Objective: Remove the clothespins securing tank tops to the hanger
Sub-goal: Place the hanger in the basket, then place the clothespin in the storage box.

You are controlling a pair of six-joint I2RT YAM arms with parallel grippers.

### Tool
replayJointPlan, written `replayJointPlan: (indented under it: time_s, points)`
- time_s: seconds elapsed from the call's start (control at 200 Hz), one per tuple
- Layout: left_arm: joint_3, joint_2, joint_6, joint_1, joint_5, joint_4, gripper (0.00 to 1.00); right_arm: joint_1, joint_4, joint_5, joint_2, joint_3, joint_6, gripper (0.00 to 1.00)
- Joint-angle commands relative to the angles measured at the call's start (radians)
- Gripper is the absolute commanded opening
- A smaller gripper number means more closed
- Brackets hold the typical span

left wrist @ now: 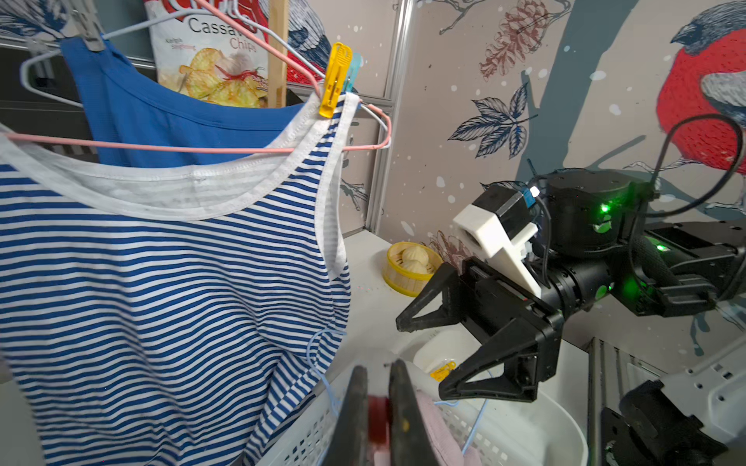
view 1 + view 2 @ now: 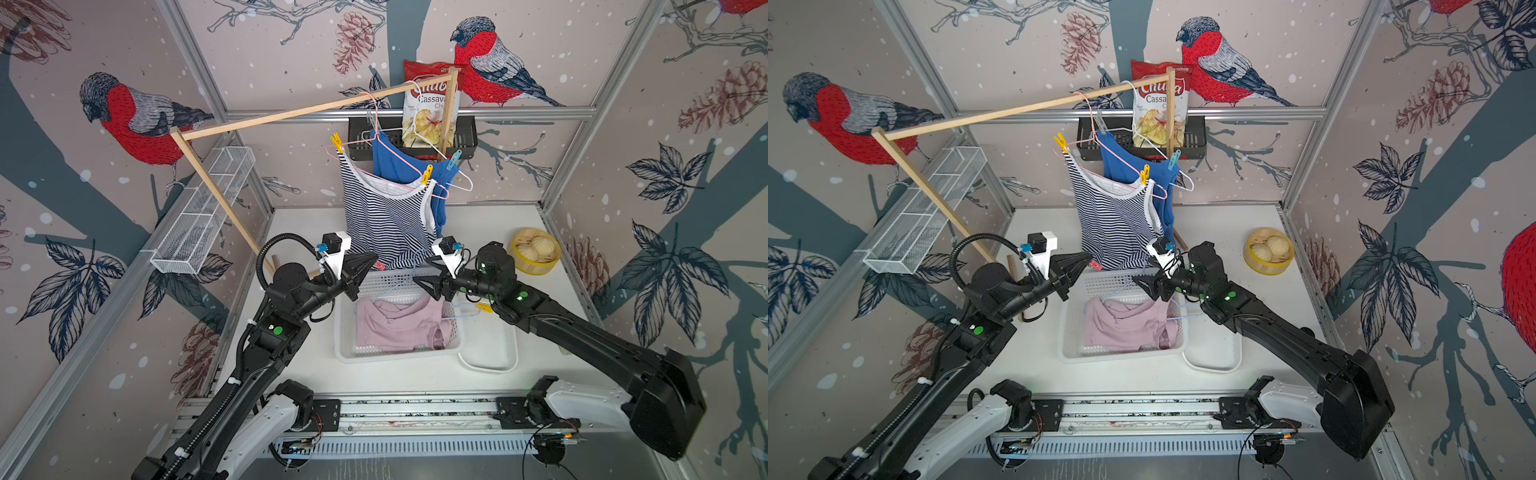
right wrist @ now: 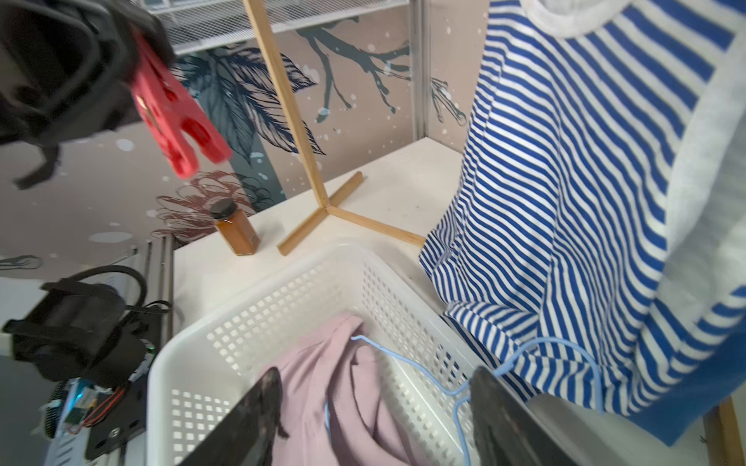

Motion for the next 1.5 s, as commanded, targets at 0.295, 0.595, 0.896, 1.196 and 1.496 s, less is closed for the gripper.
replayJointPlan:
  time_s: [0.295,0.595,0.896,1.196,1.496]
  points:
    - [0.017,0.127,-0.038,-0.149,0.247,0.265,0.00,-0.012,-0.084,-0.437,-0.104,0.068,-0.006,0.86]
    - [0.089,0.231,0.078,-0.254,0.277,0.207,0.00,-0.011,-0.152,-0.442,-0.148,0.065,-0.014,0.93]
    - [0.117,0.261,0.133,-0.280,0.303,0.163,0.00,-0.011,-0.171,-0.473,-0.129,0.076,-0.027,0.81]
    - [0.117,0.264,0.119,-0.283,0.256,0.179,0.67,-0.012,-0.198,-0.469,-0.100,0.086,-0.029,0.14]
    - [0.067,0.155,0.067,-0.284,-0.080,0.224,0.99,-0.018,-0.196,-0.355,-0.145,0.035,0.029,0.14]
